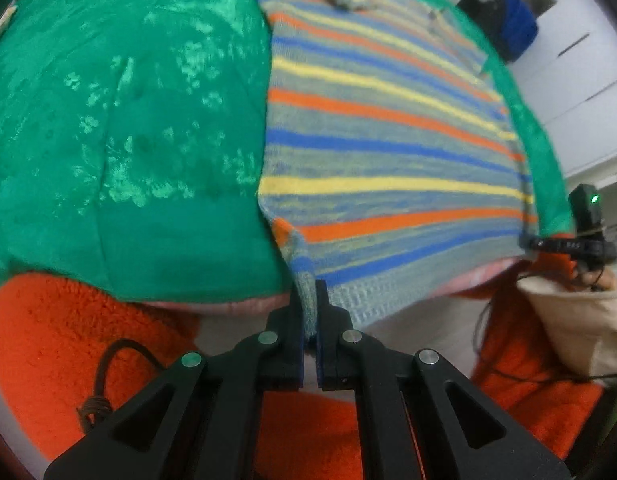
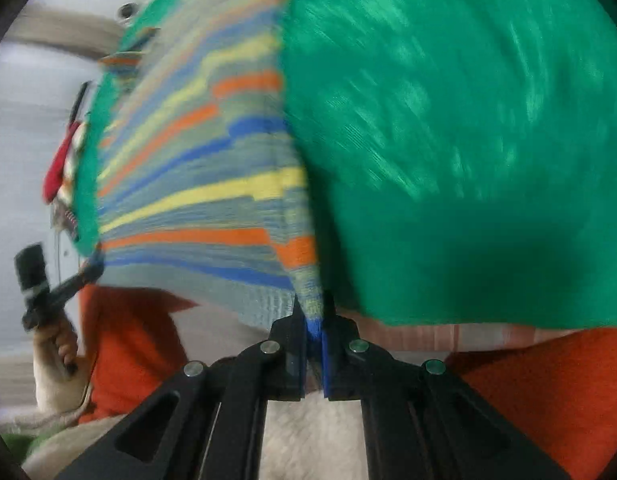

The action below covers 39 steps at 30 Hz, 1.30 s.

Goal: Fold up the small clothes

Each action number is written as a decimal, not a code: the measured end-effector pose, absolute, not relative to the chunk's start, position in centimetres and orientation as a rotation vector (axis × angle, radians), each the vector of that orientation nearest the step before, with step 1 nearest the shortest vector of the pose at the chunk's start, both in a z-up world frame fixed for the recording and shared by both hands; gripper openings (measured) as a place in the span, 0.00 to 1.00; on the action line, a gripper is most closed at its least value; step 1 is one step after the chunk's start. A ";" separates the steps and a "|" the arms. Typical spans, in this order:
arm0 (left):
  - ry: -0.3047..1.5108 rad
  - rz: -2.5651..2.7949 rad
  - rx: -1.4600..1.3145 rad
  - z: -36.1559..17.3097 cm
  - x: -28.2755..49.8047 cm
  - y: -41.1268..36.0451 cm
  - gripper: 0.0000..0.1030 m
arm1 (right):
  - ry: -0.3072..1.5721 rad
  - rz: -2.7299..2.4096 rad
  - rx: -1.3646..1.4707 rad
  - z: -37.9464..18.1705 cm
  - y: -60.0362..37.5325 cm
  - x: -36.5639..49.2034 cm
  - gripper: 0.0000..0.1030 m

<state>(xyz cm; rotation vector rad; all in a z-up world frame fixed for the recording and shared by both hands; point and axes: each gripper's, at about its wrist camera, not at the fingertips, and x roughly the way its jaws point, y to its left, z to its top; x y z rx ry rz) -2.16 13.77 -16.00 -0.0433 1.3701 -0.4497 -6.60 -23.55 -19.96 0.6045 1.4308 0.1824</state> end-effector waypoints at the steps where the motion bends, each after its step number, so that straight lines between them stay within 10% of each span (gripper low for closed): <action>1: 1.374 -0.435 -0.026 -16.3 -2.1 13.6 0.01 | 1.434 0.166 0.616 -20.6 -23.6 -6.5 0.04; 7: 1.380 -0.325 0.043 -17.2 -1.7 12.7 0.12 | 1.427 0.137 0.608 -20.4 -23.2 -6.0 0.19; 9: 1.348 -0.337 0.041 -15.2 -2.6 13.0 0.38 | 1.449 0.135 0.573 -19.6 -22.3 -6.2 0.44; 12: 1.193 -0.324 0.037 -10.3 -3.6 14.0 0.75 | 1.420 0.106 0.445 -15.4 -24.3 -7.4 0.47; 14: 1.078 -0.310 0.023 -7.5 -3.5 14.3 0.83 | 1.345 0.027 0.272 -11.8 -25.6 -6.6 0.49; 20: 0.940 -0.331 -0.131 -5.3 -0.5 12.1 0.84 | 1.022 0.139 -0.128 -5.0 -22.0 3.4 0.55; 29: 0.962 -0.322 -0.146 -5.9 -2.5 11.6 0.84 | 1.025 0.259 -0.229 -14.0 -16.1 19.5 0.46; 32: 1.009 -0.268 -0.196 -7.1 -2.7 13.6 0.84 | 1.061 0.193 -0.096 -15.2 -18.8 21.4 0.04; 39: 1.021 -0.251 -0.234 -8.2 -2.5 14.2 0.84 | 0.870 -0.177 0.190 -8.3 -35.6 17.1 0.04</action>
